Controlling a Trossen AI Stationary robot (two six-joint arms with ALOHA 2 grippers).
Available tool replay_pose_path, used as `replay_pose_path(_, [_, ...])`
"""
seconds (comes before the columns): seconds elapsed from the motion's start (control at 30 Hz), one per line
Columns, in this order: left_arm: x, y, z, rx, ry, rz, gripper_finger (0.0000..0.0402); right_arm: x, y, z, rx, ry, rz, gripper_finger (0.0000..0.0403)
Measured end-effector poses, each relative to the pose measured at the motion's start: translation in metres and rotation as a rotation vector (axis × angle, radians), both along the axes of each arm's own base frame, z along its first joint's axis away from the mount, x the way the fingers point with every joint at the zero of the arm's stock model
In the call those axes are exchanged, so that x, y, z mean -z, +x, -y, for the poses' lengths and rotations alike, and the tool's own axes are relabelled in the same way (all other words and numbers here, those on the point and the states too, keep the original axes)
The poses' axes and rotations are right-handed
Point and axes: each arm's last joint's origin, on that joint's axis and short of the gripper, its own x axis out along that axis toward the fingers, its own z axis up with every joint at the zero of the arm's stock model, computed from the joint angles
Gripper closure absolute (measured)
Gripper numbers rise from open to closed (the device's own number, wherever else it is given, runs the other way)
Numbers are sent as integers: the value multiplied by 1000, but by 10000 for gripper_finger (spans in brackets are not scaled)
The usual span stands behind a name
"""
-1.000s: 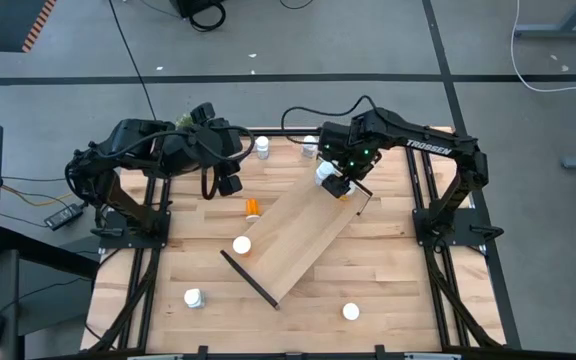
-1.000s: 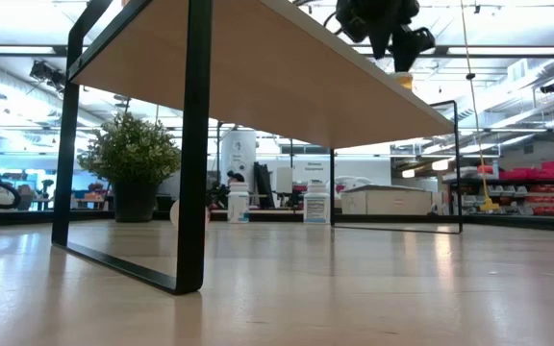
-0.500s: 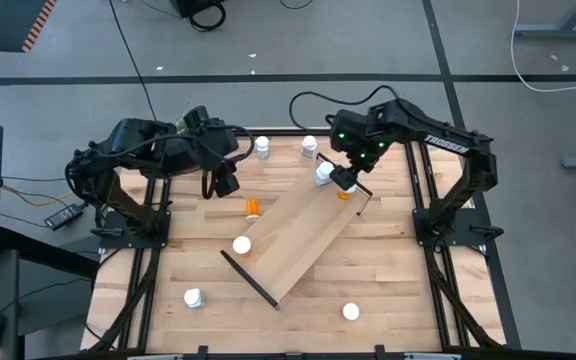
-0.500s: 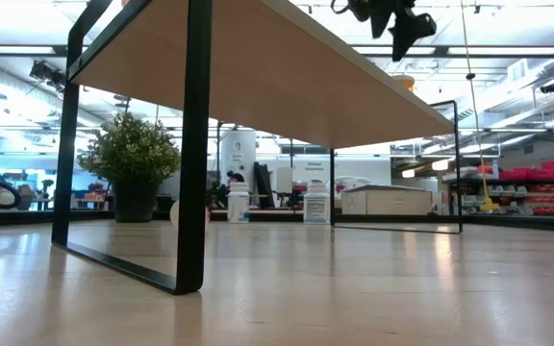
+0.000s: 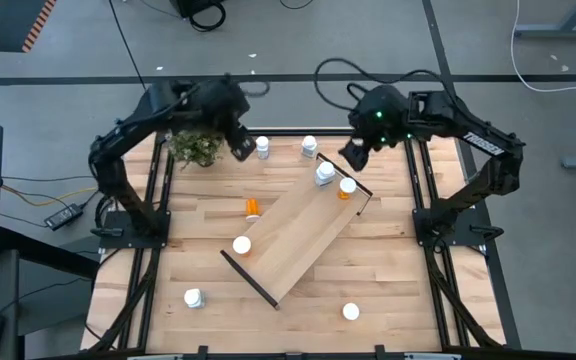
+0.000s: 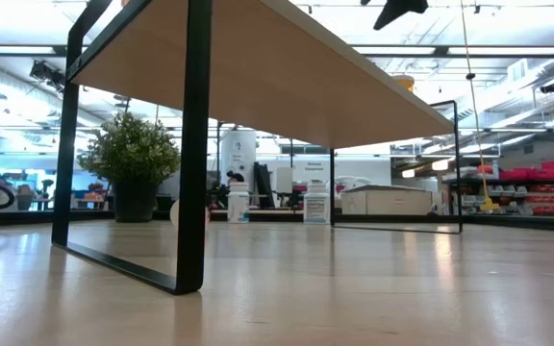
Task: Pick and place medicine bottles onto shelf by color
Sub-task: Put the top right white pill bottle on the shelf
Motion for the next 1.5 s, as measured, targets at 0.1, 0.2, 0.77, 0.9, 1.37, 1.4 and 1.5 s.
replay_pose_path(0.1, [8, 2, -22, -47, -111, 19, 215, -3, 3, 10, 49, -38, 40, 99])
replay_pose_path(0.2, [17, 6, -39, -83, -148, 3, 210, 1, 10, 19, 69, -28, 53, 99])
replay_pose_path(0.77, [109, 28, -160, -21, -356, -200, 139, 79, 75, 114, 114, 31, -131, 99])
replay_pose_path(0.9, [130, 30, -179, -29, -396, -238, 123, 106, 89, 133, 114, 48, -188, 99])
replay_pose_path(1.37, [152, 34, -194, 17, -407, -283, 52, 183, 113, 182, 110, 139, -313, 99])
replay_pose_path(1.4, [151, 33, -194, 15, -408, -283, 50, 187, 113, 184, 120, 147, -319, 99])
replay_pose_path(1.5, [151, 32, -195, 13, -407, -282, 49, 193, 112, 190, 131, 162, -326, 99])
